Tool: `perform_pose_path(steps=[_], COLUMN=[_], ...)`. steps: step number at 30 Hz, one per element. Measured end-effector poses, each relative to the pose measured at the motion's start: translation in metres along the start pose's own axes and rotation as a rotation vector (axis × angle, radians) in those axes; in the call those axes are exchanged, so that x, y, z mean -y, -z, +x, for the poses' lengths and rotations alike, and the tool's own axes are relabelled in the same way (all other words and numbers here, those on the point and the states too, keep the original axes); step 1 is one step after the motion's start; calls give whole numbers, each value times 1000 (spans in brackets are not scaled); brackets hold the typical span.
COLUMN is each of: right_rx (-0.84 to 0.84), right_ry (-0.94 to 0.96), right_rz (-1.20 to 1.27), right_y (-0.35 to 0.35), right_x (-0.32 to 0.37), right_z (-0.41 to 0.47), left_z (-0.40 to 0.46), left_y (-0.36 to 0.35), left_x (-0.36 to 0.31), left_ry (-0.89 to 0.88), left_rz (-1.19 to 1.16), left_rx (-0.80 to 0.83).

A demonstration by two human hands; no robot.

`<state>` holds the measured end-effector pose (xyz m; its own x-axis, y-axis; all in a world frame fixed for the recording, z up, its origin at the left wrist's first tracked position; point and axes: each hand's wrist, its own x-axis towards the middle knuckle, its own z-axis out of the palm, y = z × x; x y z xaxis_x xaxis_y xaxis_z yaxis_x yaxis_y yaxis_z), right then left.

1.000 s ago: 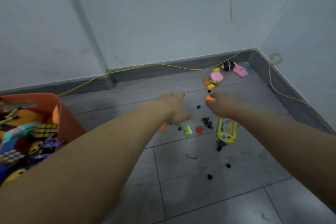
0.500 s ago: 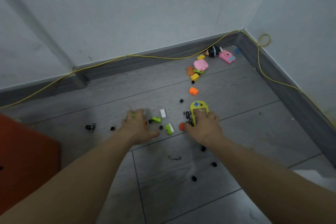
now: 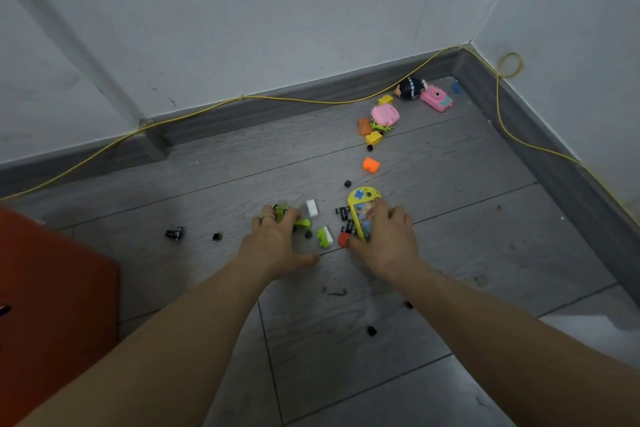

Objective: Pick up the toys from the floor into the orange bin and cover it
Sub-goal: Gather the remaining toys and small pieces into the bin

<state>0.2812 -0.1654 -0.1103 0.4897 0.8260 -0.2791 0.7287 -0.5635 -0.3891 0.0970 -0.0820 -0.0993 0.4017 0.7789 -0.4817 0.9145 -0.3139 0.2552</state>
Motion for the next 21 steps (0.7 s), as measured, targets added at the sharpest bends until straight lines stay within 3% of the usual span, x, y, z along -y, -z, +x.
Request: perform_pose_path(steps=[15, 21], right_rx=[44, 71], right_ry=[7, 128], right_rz=[156, -6], right_y=[-5, -2], right_x=[4, -8], right_z=[2, -5], left_z=[2, 1], left_y=[-14, -15], left_x=[-22, -34], left_ry=[46, 21], left_rz=[118, 217], left_rx=[-44, -47])
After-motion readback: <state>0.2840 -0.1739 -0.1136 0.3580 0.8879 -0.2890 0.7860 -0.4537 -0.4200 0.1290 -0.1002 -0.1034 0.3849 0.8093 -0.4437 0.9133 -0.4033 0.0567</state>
